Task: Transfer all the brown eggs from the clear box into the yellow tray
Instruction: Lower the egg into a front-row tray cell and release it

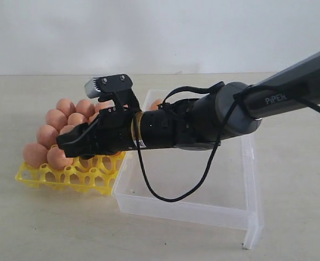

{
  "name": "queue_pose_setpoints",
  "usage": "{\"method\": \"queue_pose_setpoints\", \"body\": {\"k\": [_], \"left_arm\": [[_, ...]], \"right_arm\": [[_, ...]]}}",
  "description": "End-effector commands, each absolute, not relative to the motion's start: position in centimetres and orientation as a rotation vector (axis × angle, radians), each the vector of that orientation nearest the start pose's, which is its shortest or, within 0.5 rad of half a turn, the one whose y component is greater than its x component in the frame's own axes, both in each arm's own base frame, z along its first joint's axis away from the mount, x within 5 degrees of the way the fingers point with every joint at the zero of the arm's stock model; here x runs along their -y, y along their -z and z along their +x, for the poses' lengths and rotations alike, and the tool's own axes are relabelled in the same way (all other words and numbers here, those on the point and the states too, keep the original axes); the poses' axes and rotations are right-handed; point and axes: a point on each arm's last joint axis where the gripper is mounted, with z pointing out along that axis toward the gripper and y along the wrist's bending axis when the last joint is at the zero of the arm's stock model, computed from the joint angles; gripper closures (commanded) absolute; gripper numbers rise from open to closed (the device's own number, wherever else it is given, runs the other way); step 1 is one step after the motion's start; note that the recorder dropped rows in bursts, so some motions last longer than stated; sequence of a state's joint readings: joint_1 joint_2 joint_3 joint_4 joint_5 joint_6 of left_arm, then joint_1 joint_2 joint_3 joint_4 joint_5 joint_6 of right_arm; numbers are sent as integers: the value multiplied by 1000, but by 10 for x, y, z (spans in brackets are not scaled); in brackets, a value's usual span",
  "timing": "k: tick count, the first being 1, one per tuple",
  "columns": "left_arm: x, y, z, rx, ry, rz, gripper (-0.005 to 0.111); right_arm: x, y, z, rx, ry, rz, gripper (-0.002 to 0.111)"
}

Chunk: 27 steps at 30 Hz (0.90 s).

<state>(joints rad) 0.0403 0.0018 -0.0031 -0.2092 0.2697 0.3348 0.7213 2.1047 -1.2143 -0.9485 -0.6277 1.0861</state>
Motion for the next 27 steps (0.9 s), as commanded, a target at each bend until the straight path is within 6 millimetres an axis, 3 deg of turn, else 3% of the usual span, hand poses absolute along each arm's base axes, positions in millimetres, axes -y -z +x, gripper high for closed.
{"method": "queue_pose_setpoints", "body": {"k": [1,8,14,19,22,27], "left_arm": [[3,-190,55,-1736,-68,112,111],[3,-190,55,-1736,-68,112,111],[3,-190,55,-1736,-68,112,111],[3,-190,55,-1736,-68,112,111],[3,-190,55,-1736,-68,112,111],[3,-190,55,-1736,-68,112,111]], "right_arm": [[-321,-147,306,-1918,-993,-895,109],[-321,-147,306,-1911,-996,-900,109],[-330,-146,296,-1845,-945,-1015,109],[-342,-143,287,-1761,-717,-1213,109],[-339,-142,293,-1829,-641,-1159,109],[-340,-144,294,-1849,-687,-1083,109]]}}
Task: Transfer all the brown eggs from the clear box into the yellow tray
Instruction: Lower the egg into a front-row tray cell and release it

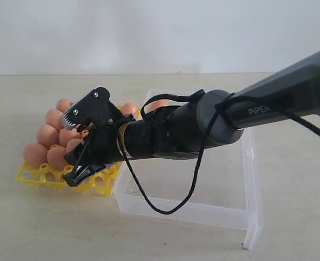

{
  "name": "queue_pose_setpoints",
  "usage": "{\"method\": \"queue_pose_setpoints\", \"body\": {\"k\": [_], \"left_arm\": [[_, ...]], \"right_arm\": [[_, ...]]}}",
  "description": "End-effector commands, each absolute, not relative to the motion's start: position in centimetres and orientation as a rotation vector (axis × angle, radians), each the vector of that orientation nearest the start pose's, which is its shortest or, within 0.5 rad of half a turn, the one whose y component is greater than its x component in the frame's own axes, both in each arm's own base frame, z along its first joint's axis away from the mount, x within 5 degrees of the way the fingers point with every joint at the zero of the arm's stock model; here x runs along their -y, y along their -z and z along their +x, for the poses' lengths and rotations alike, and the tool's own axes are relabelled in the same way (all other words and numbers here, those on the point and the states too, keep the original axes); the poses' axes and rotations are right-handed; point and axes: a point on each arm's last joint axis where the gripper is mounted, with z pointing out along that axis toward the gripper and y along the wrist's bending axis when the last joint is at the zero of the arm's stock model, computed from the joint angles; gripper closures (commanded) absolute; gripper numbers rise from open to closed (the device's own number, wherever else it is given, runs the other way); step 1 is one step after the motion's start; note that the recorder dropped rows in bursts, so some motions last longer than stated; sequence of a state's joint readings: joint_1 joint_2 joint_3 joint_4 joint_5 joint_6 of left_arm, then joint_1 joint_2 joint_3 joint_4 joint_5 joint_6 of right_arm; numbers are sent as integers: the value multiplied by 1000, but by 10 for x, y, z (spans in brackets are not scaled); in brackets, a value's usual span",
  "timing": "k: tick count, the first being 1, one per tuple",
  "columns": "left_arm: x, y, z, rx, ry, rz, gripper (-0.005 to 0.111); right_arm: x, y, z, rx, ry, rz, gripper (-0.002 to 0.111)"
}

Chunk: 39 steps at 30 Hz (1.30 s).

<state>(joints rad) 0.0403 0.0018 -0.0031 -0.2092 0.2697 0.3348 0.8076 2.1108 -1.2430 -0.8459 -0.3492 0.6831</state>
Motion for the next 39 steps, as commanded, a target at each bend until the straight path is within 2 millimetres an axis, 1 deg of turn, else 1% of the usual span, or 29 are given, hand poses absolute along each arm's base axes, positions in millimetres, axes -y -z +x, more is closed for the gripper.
{"method": "queue_pose_setpoints", "body": {"k": [1,4,8,13,20,24,27,30,31,34,37,39], "left_arm": [[3,-190,55,-1736,-68,112,111],[3,-190,55,-1736,-68,112,111],[3,-190,55,-1736,-68,112,111],[3,-190,55,-1736,-68,112,111],[3,-190,55,-1736,-68,112,111],[3,-190,55,-1736,-68,112,111],[3,-190,55,-1736,-68,112,111],[3,-190,55,-1736,-68,112,111],[3,-190,55,-1736,-68,112,111],[3,-190,55,-1736,-68,112,111],[3,-190,55,-1736,-68,112,111],[3,-190,55,-1736,-68,112,111]], "right_arm": [[-341,-145,294,-1837,-703,-1083,109],[-344,-148,292,-1802,-745,-1082,109],[-344,-149,292,-1797,-750,-1082,109],[-345,-130,293,-1823,-735,-1097,109],[-345,-130,295,-1850,-765,-1019,109],[-345,-130,295,-1849,-763,-1021,108],[-345,-130,295,-1849,-763,-1021,101],[-345,-130,295,-1849,-763,-1021,84],[-345,-130,295,-1849,-763,-1021,76],[-345,-130,295,-1849,-763,-1021,62],[-345,-130,295,-1849,-763,-1021,57],[-345,-130,295,-1849,-763,-1021,57]]}}
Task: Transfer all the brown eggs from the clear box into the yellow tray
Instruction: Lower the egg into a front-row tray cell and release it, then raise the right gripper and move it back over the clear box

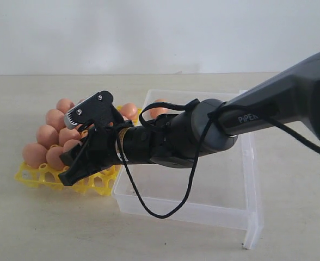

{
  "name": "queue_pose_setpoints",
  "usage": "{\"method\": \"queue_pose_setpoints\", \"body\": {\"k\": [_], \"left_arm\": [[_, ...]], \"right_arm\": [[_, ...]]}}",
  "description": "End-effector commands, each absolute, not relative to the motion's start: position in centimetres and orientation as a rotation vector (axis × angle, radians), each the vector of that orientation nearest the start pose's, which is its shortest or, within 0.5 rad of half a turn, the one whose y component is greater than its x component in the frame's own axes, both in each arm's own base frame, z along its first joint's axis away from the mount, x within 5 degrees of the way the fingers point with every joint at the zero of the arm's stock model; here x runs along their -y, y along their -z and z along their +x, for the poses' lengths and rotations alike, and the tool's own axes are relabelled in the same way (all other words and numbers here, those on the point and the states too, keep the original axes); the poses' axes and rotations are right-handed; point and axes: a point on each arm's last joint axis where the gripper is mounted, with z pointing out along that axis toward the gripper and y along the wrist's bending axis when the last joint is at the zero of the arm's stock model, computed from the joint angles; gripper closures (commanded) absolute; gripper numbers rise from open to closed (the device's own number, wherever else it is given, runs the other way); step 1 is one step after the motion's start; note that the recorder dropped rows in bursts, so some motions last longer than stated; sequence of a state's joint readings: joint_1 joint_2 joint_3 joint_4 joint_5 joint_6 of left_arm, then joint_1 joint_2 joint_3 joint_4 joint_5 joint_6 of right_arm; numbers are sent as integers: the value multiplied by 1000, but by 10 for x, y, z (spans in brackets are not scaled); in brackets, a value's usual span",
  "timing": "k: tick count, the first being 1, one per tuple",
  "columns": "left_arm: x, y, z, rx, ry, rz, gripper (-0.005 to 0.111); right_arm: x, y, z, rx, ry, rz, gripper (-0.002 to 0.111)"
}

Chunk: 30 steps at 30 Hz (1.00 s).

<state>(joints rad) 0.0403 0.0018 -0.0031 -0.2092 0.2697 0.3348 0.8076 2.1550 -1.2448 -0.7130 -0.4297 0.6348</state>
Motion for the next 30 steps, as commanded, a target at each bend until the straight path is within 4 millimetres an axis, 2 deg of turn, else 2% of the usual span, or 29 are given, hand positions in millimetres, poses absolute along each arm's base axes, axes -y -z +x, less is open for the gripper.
{"method": "queue_pose_setpoints", "body": {"k": [1,12,19,24,28,30], "left_arm": [[3,-190,55,-1736,-68,112,111],[3,-190,55,-1736,-68,112,111],[3,-190,55,-1736,-68,112,111],[3,-190,55,-1736,-68,112,111],[3,-190,55,-1733,-69,112,111],[3,-190,55,-1733,-69,112,111]], "right_arm": [[-345,-130,295,-1851,-760,-1021,57],[-345,-130,295,-1860,-768,-1011,57],[-344,-138,295,-1844,-772,-1005,57],[-343,-163,294,-1797,-768,-990,57],[-333,-194,294,-1842,-727,-906,57],[-324,-213,294,-1893,-675,-843,63]]}}
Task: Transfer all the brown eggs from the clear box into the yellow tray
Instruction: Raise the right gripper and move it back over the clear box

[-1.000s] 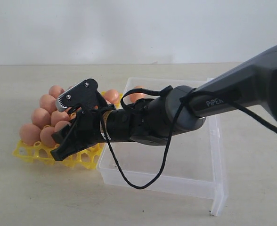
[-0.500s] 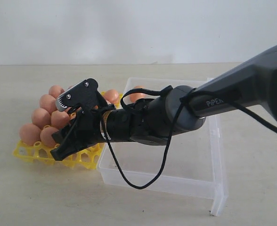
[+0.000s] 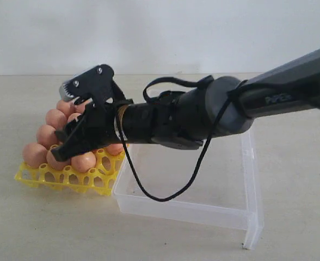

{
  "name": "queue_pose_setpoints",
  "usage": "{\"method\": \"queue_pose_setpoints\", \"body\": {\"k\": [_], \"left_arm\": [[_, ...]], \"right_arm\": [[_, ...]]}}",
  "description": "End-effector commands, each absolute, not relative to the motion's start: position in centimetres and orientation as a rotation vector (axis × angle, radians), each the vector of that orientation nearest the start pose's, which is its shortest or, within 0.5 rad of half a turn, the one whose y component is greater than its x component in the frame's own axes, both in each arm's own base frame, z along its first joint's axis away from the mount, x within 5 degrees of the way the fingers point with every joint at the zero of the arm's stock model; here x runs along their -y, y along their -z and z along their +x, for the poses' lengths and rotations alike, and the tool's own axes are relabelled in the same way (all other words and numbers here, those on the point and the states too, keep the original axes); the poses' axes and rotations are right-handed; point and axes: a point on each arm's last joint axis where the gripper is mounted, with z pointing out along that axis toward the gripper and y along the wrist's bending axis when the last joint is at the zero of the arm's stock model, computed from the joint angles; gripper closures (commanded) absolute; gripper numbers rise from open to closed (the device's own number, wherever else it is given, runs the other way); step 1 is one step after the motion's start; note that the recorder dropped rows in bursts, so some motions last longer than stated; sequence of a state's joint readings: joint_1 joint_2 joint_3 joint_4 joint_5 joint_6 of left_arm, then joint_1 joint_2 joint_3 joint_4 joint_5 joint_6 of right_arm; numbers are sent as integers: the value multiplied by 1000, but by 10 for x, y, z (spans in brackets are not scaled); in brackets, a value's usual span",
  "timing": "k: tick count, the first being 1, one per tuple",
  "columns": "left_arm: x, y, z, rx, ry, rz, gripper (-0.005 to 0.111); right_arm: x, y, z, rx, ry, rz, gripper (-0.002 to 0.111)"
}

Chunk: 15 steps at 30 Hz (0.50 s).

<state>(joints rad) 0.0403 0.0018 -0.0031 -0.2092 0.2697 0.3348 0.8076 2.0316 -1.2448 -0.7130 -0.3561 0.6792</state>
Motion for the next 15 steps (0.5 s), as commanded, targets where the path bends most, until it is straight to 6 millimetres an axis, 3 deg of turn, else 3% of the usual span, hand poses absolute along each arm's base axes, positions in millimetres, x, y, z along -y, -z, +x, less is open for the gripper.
{"method": "queue_pose_setpoints", "body": {"k": [1,4,7,11,15], "left_arm": [[3,-190,55,-1733,-69,112,111],[3,-190,55,-1733,-69,112,111],[3,-190,55,-1733,-69,112,111],[3,-190,55,-1733,-69,112,111],[3,-190,55,-1733,-69,112,111]], "right_arm": [[-318,-221,294,-1925,-622,-819,72],[-296,-241,292,-2022,-415,-774,108],[-274,-253,290,-2080,-171,-820,108],[-246,-243,290,-2263,154,-833,108],[-221,-226,304,-2499,58,-696,108]]}}
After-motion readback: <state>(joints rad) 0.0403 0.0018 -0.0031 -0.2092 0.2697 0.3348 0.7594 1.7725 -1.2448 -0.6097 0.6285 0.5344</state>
